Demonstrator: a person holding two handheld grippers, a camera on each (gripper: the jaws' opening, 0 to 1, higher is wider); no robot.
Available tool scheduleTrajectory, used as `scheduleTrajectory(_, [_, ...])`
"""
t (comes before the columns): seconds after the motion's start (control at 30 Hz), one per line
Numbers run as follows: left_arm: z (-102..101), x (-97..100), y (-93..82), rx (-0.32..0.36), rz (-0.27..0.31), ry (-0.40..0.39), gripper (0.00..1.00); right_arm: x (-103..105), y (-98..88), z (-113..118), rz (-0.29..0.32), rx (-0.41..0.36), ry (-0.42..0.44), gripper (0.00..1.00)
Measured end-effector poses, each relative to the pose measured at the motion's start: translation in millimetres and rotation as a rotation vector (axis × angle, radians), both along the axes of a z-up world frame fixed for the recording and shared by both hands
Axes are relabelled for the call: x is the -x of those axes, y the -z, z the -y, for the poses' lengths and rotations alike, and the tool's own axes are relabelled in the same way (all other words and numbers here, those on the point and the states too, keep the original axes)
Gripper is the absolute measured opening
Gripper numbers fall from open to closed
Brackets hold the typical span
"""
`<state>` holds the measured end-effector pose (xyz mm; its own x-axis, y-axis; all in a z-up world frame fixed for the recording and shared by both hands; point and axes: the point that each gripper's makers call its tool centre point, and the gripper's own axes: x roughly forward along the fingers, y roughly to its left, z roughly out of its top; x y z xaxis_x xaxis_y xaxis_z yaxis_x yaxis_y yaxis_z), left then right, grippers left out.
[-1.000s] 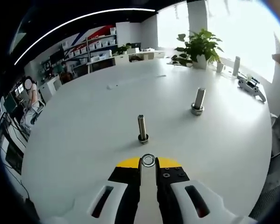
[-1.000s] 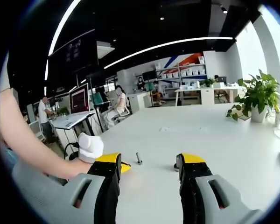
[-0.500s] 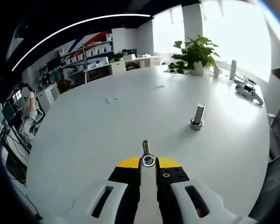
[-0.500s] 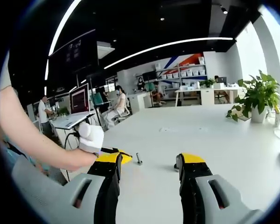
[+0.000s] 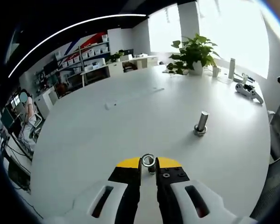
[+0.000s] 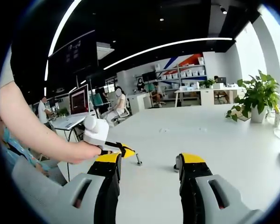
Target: Place the washer onto the threaded stud by aligning its center hole with the stud, sliding it down to the base, and recovering from edge contact or off-axis alignment until the washer reaches the visible bottom stop.
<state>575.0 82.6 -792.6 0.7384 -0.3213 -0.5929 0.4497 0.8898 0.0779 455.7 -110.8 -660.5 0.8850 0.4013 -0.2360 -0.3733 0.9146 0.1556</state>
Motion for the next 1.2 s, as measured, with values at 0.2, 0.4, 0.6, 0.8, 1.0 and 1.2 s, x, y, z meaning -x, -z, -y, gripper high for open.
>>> scheduleTrajectory(0.2, [4,-4.6,3.0,-0.016,-0.022,0.020,0.09,-1,0.2,1,-0.001,0.000,0.005,0.52])
scheduleTrajectory(0.4, [5,-5.6,5.0,-0.036,-0.035,0.031,0.09,-1,-0.4,3,0.001,-0.001,0.011,0.52])
scheduleTrajectory(0.6, [3,-5.9,8.9,-0.038,-0.059,0.036,0.09,-1,-0.9,3,0.002,-0.003,0.015,0.52])
scheduleTrajectory(0.8, [4,-7.8,9.6,-0.039,-0.062,0.039,0.09,-1,-1.1,4,0.002,-0.004,0.019,0.52])
scheduleTrajectory(1.0, [6,-8.3,11.1,-0.043,-0.066,0.043,0.09,-1,-1.6,4,0.003,-0.006,0.019,0.52])
scheduleTrajectory(1.2, [6,-6.6,13.6,-0.059,-0.073,0.053,0.09,-1,-1.6,3,0.003,-0.006,0.019,0.52])
